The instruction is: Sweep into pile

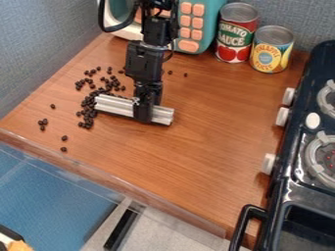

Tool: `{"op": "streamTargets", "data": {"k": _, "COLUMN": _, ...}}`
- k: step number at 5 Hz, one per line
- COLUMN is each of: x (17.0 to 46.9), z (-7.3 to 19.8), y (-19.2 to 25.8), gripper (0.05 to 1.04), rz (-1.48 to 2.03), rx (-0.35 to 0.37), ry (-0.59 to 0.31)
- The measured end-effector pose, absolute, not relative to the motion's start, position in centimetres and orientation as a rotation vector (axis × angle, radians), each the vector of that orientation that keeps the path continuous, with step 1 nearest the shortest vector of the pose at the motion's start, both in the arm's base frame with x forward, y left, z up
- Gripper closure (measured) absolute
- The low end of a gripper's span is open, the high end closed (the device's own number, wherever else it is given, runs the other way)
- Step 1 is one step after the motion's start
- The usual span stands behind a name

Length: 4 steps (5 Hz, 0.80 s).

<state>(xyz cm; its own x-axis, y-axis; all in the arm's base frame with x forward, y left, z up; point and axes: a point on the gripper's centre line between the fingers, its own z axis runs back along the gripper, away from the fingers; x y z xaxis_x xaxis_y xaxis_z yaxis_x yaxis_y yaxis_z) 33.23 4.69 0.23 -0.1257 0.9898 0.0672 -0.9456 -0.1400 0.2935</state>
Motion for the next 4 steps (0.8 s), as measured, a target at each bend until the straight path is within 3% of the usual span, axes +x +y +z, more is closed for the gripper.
{"op": "streamTargets", "data": {"k": 4, "x": 31.0, "z": 0.9, "y": 5.6, "gripper": 0.702, "rz": 1.725, "rx": 0.288, "ry": 0.272}}
